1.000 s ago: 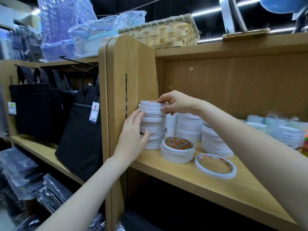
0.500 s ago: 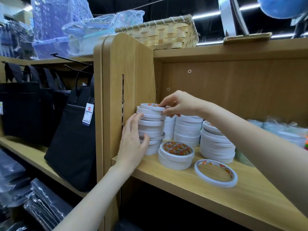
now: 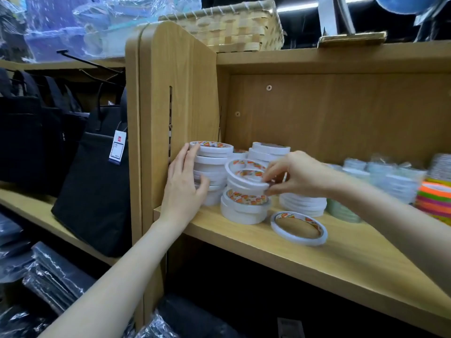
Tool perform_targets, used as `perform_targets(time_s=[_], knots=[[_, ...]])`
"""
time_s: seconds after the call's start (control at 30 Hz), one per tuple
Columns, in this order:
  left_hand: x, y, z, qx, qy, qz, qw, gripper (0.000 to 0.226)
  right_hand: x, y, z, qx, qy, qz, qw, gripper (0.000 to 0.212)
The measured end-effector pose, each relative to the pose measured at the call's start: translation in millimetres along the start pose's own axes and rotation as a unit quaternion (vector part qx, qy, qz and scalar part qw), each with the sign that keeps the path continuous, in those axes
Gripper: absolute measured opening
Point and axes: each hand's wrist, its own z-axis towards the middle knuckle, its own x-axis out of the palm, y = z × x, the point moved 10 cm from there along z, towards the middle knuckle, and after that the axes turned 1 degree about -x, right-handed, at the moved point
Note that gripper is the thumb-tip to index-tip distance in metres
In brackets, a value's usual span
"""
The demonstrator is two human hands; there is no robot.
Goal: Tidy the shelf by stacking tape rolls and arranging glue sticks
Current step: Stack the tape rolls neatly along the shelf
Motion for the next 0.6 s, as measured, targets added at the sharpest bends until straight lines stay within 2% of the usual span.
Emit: perform_targets(time_s=[0.07, 0.1, 0.2, 0.27, 0.3, 0.4, 0.47, 0.53, 0.6], knots=[[0.0, -1.8, -1.7, 0.006, -0.002, 0.015, 1.0, 0.064, 16.6, -1.7, -1.2, 0.011, 0.029, 0.003, 1.0, 0.018], [0.3, -2.1, -1.9, 0.006, -0.001, 0.018, 1.0, 0.064, 12.2, -5.6, -1.1, 0.021, 0.02, 0.022, 0.999, 0.016], [0.6, -0.7, -1.6, -0.003, 0.005, 0.011, 1.0, 0.064, -36.7, -29.4, -8.4, 0.065, -0.09, 0.073, 0.991, 0.013], [-0.5, 0.0, -0.6, -0.006, 0.005, 0.008, 1.0, 0.064, -65.6, -50.3, -21.1, 0.115, -0.137, 0.056, 0.982, 0.01], [-0.6, 0.6, 0.3, -0.007, 0.007, 0.004, 1.0, 0.064, -69.6, -59.9, -25.9, 0.143, -0.125, 0.029, 0.981, 0.009], [2.2, 1.3, 0.5, -0.006, 0.021, -0.014, 1.0, 0.066, -49.6, -80.3, -34.0, 0.213, -0.01, -0.022, 0.977, 0.013], [1.3, 0.6, -1.1, -0.012, 0.022, -0.023, 0.999, 0.069, -47.1, -79.8, -34.3, 0.218, -0.003, 0.006, 0.976, 0.019], [-1.0, 3.9, -3.1, -0.034, 0.007, -0.041, 0.999, 0.07, -60.8, -69.4, -28.1, 0.188, -0.057, 0.03, 0.98, 0.022], [-3.4, 9.6, -4.3, -0.069, -0.007, -0.064, 0.996, 0.069, -69.7, -51.9, -15.3, 0.149, -0.101, 0.035, 0.983, 0.016]])
